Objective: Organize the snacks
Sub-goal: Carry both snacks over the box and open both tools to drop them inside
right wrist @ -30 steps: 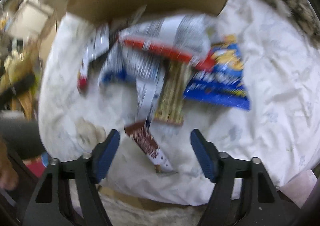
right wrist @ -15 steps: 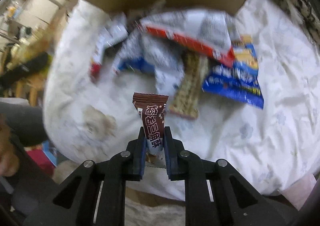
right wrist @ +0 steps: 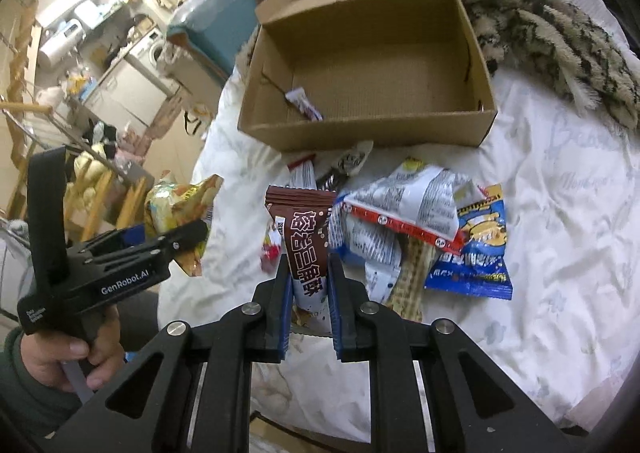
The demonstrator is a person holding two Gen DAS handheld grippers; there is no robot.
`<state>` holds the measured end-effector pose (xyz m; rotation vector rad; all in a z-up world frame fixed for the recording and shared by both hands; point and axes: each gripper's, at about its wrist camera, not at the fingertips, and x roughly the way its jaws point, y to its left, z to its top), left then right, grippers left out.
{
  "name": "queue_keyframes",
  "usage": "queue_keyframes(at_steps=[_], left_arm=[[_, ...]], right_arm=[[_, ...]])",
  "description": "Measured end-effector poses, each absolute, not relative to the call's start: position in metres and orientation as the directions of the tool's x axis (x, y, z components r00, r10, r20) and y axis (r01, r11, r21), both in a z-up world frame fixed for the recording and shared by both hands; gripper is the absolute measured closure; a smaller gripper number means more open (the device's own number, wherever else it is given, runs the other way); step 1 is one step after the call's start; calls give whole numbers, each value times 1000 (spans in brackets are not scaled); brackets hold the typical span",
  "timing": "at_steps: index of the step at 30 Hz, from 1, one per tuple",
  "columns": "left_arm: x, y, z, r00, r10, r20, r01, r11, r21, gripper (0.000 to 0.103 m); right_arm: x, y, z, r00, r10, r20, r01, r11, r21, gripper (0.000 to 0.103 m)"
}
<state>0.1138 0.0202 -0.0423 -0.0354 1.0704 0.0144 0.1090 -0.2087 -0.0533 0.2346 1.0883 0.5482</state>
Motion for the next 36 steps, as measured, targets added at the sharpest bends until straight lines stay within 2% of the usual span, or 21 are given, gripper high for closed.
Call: queue_keyframes(at_steps=[7, 19, 28, 36], left_arm=[[135, 19, -27, 498, -12, -867, -31, 999, -32, 47], [194, 7, 2, 605, 26, -796, 3, 999, 35, 47], [248, -8, 5, 654, 40, -756, 31, 996, 79, 47], [276, -19, -24, 666, 38, -745, 53, 994, 97, 47]], right_arm=[[123, -222, -29, 427, 540, -725, -283, 841, 460, 86], [178, -251, 2, 547, 504, -668, -224, 857, 463, 86], [236, -260, -4, 574, 449, -684, -190, 886, 422, 86], [279, -265, -30, 573, 384, -724, -128, 915, 383, 86]])
